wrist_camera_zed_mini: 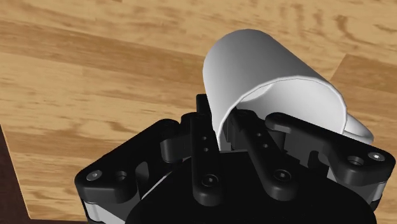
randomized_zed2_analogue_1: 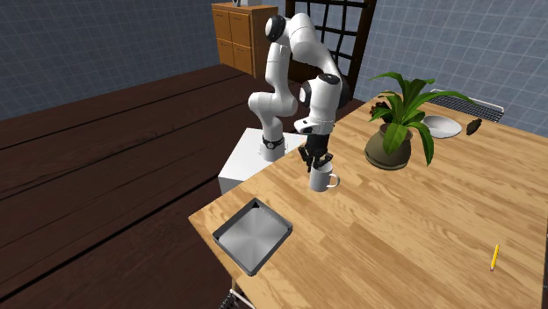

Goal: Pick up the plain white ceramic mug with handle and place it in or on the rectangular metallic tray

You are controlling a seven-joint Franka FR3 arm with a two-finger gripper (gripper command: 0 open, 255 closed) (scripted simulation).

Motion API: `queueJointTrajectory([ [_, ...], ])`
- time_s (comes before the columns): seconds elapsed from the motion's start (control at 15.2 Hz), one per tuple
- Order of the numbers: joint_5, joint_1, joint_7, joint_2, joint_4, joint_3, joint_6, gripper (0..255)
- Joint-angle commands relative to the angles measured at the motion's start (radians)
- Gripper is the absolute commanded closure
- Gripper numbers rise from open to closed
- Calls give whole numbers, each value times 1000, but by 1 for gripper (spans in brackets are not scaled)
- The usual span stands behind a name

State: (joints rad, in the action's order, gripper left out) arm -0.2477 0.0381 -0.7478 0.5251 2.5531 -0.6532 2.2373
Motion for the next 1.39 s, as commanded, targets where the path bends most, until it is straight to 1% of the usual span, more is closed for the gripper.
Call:
queueJointTrajectory([
  [0.0,0,-3,4,13,-16,10,-30,255],
  [0.46,7,-6,16,49,-84,44,-133,255],
  [0.86,86,91,112,-76,-166,106,-100,255],
  [1.32,182,189,196,-253,-314,160,-85,255],
])
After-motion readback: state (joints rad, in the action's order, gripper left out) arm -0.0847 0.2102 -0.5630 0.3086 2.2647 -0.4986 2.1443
